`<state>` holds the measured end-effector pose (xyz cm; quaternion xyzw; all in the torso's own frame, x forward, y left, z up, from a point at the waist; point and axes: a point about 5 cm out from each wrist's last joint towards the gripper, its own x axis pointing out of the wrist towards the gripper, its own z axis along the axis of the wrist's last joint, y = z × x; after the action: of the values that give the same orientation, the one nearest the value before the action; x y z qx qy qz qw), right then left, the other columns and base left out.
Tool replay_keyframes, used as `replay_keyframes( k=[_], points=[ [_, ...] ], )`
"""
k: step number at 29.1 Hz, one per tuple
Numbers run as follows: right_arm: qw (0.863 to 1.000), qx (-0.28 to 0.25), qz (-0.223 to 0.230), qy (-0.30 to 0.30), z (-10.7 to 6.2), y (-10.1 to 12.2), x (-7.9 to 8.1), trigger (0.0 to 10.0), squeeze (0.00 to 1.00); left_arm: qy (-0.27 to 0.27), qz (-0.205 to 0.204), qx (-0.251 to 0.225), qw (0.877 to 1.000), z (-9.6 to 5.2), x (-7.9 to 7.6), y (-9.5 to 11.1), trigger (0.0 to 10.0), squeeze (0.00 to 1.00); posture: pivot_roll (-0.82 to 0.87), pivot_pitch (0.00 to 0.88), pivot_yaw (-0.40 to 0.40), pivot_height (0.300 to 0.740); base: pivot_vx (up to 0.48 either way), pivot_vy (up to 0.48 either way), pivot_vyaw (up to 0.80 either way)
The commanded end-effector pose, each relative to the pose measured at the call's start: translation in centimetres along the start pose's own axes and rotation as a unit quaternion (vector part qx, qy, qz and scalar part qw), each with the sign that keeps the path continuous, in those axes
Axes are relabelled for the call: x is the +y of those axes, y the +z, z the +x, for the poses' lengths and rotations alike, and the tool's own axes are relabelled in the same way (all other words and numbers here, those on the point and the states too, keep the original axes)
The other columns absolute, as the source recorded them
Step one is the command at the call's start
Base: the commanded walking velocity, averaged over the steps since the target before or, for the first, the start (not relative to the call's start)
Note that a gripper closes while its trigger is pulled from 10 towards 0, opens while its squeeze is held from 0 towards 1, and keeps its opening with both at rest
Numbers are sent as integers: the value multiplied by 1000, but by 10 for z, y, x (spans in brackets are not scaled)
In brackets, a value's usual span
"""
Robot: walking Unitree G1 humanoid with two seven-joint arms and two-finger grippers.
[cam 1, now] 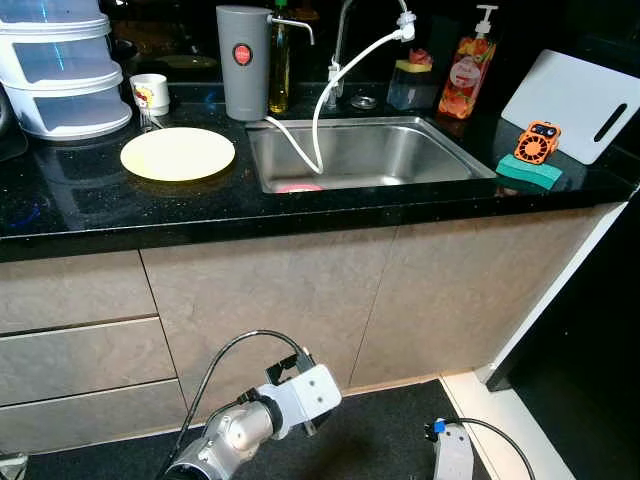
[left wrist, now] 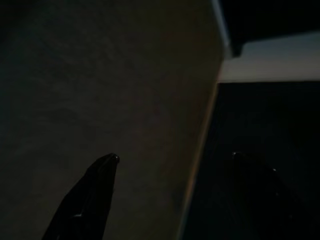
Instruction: Kitchen organization
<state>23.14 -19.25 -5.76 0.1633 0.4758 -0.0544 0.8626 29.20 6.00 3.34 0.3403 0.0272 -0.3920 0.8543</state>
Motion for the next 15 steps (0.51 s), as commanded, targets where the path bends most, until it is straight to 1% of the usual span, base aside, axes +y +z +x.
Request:
replay_keyframes(
  k=[1,2,3,4,5,6,8,9,10,11,12,13,14,15],
  points=[
    [1000,7,-2,-6,-1,-4,-4,10000,0,12,35,9,999,2,-3,1,10000,55,18,74,-58,740,0,0,0],
    [1000,6,-3,-6,-1,-4,-4,10000,0,16,46,8,999,2,-2,1,10000,55,18,74,-58,740,0,0,0],
    [1000,4,1,-2,-1,-3,-4,10000,0,19,59,-7,998,-2,1,2,10000,0,16,76,-63,740,0,0,0],
    [1000,4,2,-2,-1,-3,-4,10000,0,15,19,-18,1000,-3,0,3,10000,0,18,76,-66,740,0,0,0],
    [1000,4,2,-2,-1,-3,-4,10000,0,15,19,-18,1000,-3,0,3,10000,0,18,76,-66,740,0,0,0],
    [1000,3,2,-1,-1,-3,-4,10000,0,10,-27,-28,999,-5,0,3,10000,0,20,79,-70,740,0,0,0],
    [1000,5,-6,-1,-1,-2,-4,10000,0,-1,-69,-33,997,-10,4,-2,10000,0,24,83,-69,740,0,0,0],
    [1000,5,-8,-2,-1,-2,-4,10000,0,-7,-78,-34,996,-14,5,-5,10000,0,24,83,-69,740,0,0,0],
    [1000,4,-5,-3,-1,-2,-4,10000,0,-16,-78,-45,996,-14,5,-3,10000,0,23,80,-65,740,0,0,0],
    [1000,4,-5,-3,-1,-2,-4,10000,0,-16,-78,-45,996,-14,5,-3,10000,0,23,80,-65,740,0,0,0],
    [1000,4,-3,-4,-1,-2,-4,10000,0,-28,-60,-58,996,-13,5,2,10000,0,23,80,-65,740,0,0,0],
    [1000,4,-3,-4,-1,-2,-4,10000,0,-31,-48,-57,997,-12,3,3,10000,0,20,81,-57,740,0,0,0],
    [1000,4,-3,-4,-1,-2,-4,10000,0,-31,-48,-57,997,-12,3,3,10000,0,20,81,-57,740,0,0,0],
    [1000,3,0,-6,-1,-2,-4,10000,0,-25,-23,-41,999,-6,-1,4,10000,0,20,81,-57,740,0,0,0]
  ],
)
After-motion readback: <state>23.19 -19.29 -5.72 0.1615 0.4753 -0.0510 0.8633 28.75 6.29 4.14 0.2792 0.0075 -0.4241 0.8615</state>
